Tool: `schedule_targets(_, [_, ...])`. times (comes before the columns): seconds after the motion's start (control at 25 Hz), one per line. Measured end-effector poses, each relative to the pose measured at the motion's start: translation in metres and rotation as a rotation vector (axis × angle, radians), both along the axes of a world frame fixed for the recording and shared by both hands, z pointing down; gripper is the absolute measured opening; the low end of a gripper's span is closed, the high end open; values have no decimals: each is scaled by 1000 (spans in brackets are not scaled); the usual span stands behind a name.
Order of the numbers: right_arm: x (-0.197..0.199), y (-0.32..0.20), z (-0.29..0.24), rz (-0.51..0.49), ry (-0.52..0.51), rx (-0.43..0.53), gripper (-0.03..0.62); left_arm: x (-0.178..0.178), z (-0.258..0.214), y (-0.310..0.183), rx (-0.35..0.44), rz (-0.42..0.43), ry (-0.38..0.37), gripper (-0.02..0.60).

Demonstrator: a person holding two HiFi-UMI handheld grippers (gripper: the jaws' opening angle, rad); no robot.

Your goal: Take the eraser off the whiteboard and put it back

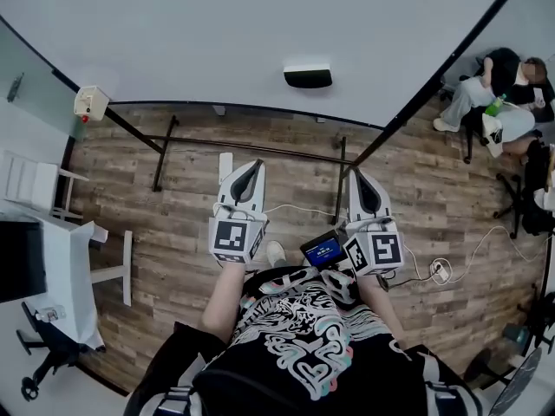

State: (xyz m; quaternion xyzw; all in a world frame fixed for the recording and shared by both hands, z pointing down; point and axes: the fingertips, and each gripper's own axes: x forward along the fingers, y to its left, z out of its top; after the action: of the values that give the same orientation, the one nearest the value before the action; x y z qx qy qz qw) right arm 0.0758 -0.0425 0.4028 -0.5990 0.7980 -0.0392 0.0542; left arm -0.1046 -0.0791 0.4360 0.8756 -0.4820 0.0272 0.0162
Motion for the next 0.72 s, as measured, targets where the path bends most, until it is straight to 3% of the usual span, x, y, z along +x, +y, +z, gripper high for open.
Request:
schedule_targets(0.16, [8, 5, 1, -14, -10, -3, 23, 5, 1, 6, -13, -21, 11, 14])
schedule_targets(0.4, [11, 8, 4, -41, -17, -4, 23, 7, -5, 5, 61, -85, -116, 14])
schedule_targets(0.72, [14, -1, 7, -40, -24, 1, 23, 8, -5, -5, 61, -90, -124, 14])
